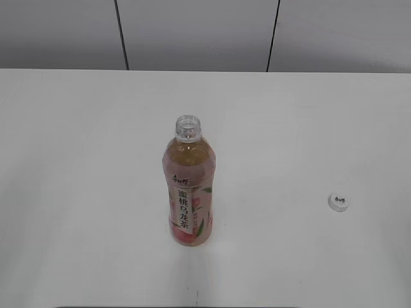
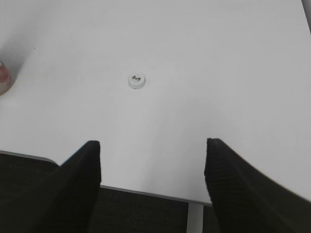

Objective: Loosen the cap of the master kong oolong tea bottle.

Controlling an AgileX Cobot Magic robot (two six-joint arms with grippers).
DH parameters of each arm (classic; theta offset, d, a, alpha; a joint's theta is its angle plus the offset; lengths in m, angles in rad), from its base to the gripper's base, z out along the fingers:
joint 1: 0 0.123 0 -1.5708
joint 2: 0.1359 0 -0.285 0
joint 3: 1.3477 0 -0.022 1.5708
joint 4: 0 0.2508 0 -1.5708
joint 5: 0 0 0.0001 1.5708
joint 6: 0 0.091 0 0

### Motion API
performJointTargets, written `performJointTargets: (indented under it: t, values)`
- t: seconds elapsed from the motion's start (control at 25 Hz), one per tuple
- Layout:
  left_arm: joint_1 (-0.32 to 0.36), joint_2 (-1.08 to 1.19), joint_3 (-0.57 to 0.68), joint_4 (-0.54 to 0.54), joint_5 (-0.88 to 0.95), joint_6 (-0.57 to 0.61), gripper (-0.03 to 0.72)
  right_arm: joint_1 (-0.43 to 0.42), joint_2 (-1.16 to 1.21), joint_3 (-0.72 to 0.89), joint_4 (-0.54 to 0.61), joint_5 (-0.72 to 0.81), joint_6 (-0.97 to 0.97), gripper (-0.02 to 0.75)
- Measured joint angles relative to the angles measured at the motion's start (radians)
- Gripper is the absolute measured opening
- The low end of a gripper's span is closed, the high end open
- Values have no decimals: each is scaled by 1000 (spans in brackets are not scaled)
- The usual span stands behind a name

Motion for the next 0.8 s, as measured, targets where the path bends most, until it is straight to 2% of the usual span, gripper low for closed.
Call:
performJointTargets:
  t: [0.72,0.8]
  values:
    - [0,-12,0,9,-8,5,510,0,0,0,0,0,0,511]
    - [31,-47,0,8,-10,5,510,0,-6,0,0,0,0,511]
